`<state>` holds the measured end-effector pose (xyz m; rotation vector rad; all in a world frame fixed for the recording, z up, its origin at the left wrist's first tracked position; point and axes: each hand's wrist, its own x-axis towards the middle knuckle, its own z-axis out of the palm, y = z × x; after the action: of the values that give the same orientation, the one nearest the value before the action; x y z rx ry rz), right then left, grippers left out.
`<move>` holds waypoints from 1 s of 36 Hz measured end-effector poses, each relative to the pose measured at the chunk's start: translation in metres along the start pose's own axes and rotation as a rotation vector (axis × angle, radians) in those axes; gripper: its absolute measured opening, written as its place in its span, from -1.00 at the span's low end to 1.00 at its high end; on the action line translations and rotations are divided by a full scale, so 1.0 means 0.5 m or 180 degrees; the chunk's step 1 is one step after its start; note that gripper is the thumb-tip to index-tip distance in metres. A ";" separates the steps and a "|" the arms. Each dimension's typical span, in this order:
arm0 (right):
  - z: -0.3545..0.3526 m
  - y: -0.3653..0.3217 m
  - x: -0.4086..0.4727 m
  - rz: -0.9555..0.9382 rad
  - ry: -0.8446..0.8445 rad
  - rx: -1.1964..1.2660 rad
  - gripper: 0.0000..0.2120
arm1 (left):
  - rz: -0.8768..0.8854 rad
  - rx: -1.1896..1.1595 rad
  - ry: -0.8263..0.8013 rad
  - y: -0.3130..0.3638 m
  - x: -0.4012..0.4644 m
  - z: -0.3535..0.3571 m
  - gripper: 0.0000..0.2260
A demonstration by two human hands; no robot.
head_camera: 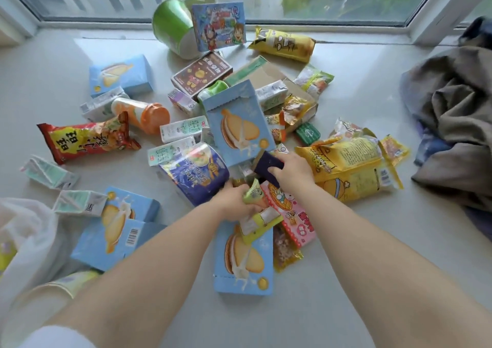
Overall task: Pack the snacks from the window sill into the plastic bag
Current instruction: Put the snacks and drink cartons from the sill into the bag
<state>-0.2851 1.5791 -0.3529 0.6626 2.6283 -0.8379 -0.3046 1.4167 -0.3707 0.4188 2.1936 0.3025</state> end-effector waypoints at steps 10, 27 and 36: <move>0.001 0.005 -0.066 0.0299 0.0499 0.1079 -0.83 | -0.0016 -0.0024 -0.0433 0.021 0.001 0.018 -0.35; 0.034 0.101 -0.314 0.0805 0.0516 0.1592 -0.43 | 0.0045 -0.0561 0.1670 -0.019 -0.143 0.034 -0.42; 0.106 0.095 -0.338 0.0990 0.0099 0.0510 -0.82 | -0.0125 -0.0449 0.1605 -0.047 -0.183 0.047 -0.44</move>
<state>-0.1102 1.5248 -0.3467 1.1002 2.4115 -0.9513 -0.2378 1.3602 -0.3281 0.2360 2.6437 0.5893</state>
